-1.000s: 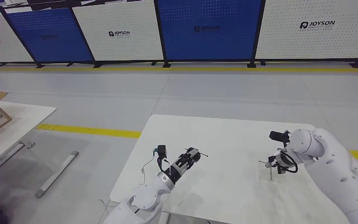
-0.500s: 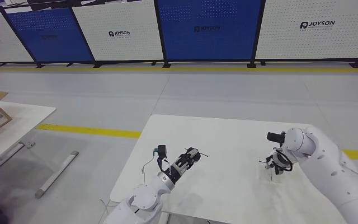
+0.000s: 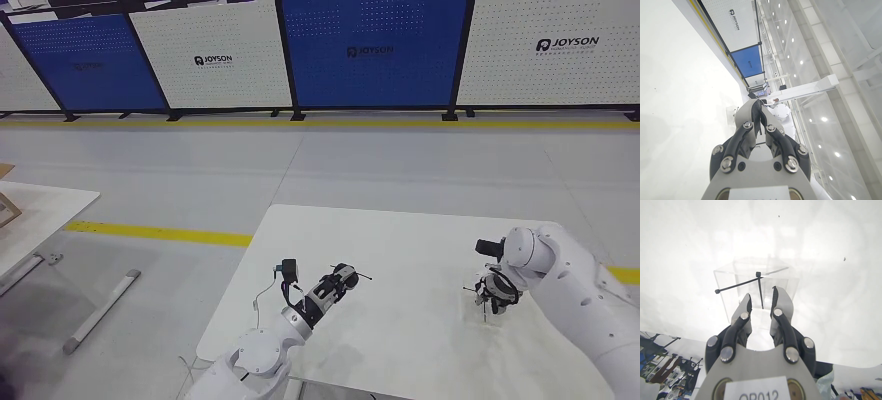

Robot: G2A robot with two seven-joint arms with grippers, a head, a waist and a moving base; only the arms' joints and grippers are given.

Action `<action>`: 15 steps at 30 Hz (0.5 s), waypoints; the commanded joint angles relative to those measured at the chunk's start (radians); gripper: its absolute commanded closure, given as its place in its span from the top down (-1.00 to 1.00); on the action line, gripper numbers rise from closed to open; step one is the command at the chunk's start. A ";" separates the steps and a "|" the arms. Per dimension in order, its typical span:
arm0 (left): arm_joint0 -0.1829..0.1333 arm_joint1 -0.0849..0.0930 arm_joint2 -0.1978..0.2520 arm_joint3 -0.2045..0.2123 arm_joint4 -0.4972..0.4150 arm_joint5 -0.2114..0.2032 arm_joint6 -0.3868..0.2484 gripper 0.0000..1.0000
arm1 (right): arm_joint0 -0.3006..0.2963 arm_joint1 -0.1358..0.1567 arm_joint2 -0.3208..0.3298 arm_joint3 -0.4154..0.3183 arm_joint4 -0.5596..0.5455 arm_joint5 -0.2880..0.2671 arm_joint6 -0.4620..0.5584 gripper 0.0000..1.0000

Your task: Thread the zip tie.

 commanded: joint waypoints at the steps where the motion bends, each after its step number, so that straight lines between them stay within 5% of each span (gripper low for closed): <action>1: 0.000 0.000 0.000 0.000 0.000 0.000 0.000 -1.00 | 0.008 -0.006 -0.014 0.016 0.005 -0.002 0.000 -0.50; 15: 0.000 0.000 0.000 0.000 0.000 0.000 0.000 -1.00 | 0.070 -0.054 -0.108 0.131 0.052 -0.025 0.000 -1.00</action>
